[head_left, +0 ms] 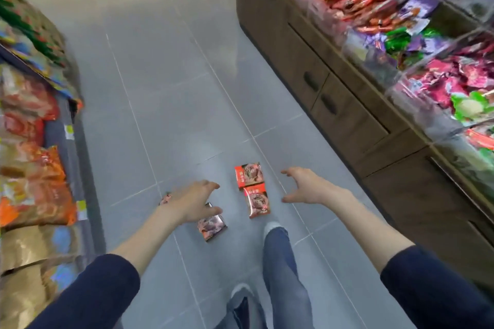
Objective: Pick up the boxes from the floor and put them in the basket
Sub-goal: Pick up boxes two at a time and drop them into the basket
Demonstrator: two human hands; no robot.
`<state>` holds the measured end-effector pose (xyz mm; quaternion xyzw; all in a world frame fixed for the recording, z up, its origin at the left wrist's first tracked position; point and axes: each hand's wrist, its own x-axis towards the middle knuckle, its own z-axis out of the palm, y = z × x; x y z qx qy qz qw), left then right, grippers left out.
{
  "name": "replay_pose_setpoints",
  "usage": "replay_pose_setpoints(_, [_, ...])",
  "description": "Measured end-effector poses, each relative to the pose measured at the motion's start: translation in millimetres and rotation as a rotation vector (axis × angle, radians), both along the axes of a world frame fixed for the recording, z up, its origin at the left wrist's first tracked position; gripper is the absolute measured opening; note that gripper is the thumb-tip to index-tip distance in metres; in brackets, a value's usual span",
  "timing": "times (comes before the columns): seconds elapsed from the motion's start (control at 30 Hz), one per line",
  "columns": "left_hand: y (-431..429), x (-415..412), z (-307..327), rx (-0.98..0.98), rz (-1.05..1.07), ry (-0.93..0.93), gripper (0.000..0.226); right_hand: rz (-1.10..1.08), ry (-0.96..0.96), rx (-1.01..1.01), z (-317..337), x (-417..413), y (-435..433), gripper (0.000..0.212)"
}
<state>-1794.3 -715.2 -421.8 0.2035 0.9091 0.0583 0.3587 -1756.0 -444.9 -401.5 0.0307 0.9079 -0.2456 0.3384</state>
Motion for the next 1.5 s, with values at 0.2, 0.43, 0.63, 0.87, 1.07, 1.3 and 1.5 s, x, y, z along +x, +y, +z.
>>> replay_pose_setpoints(0.2, [35.0, -40.9, -206.1, -0.017, -0.109, -0.047, 0.07, 0.003, -0.063, -0.04, -190.1, -48.8, 14.2, 0.061])
replay_pose_setpoints(0.43, [72.6, -52.1, -422.7, 0.036, -0.207, -0.02, 0.078, 0.087, -0.077, -0.033, -408.5, -75.5, 23.5, 0.057])
replay_pose_setpoints(0.63, [91.7, -33.7, -529.3, -0.021, -0.266, 0.051, 0.104, 0.116, -0.061, -0.033, -513.2, -69.3, 26.7, 0.061])
replay_pose_setpoints(0.87, [96.4, -21.9, -599.5, 0.003, -0.34, 0.247, 0.104, 0.191, 0.012, 0.004, -561.8, -61.2, 23.4, 0.071])
replay_pose_setpoints(1.07, [87.2, -42.8, -587.1, 0.204, -0.321, 0.191, 0.102, 0.283, 0.113, 0.029, -543.0, -64.2, 19.8, 0.085])
replay_pose_setpoints(1.3, [88.8, -107.4, -541.9, 0.533, -0.059, -0.243, 0.057, 0.416, 0.279, 0.176, -537.2, -65.1, 15.1, 0.107])
replay_pose_setpoints(1.5, [82.5, -132.9, -556.8, 0.675, 0.218, -0.491, 0.041, 0.34, 0.389, 0.32, -553.8, -82.5, 0.4, 0.103])
